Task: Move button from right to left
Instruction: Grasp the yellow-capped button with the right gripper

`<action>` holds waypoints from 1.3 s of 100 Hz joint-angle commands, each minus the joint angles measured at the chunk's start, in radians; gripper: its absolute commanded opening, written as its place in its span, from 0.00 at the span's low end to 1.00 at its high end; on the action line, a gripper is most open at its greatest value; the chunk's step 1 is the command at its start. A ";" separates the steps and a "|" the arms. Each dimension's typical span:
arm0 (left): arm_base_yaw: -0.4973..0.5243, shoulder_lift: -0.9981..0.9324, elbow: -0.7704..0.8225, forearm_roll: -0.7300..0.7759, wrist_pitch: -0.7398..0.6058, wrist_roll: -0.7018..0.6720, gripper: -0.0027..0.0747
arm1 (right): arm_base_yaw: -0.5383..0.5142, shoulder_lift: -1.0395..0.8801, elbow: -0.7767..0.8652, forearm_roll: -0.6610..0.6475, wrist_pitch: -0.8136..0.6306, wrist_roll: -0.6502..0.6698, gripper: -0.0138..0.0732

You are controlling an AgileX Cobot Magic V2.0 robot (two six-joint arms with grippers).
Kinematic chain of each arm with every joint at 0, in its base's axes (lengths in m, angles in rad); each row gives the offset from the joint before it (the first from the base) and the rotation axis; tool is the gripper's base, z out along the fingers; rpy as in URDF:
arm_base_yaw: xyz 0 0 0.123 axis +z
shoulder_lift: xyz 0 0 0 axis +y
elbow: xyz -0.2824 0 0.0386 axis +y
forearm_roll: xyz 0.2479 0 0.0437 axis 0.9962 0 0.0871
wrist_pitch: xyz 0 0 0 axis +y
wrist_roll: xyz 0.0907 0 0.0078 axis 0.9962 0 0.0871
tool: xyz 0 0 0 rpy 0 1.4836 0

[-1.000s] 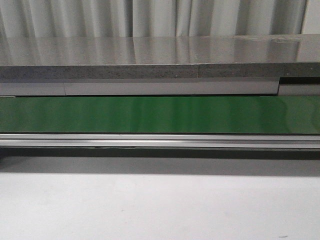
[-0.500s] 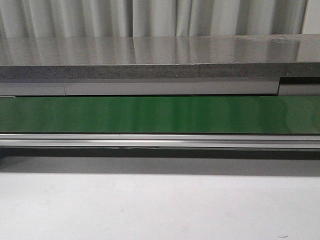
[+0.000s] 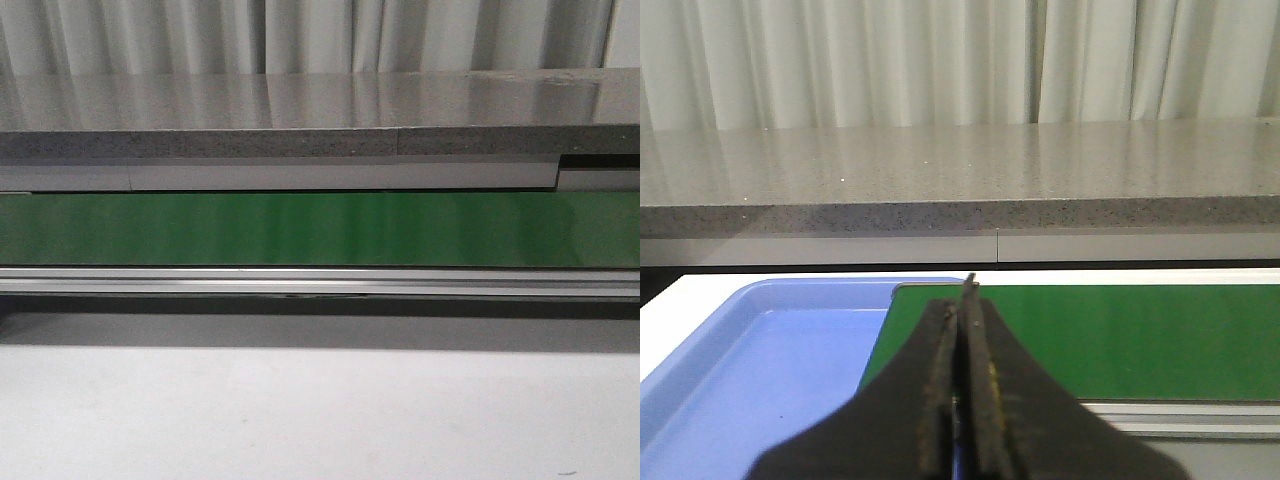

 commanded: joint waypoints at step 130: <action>-0.006 -0.032 0.044 -0.002 -0.080 0.000 0.01 | -0.307 0.831 -0.314 0.312 -0.134 -0.587 0.79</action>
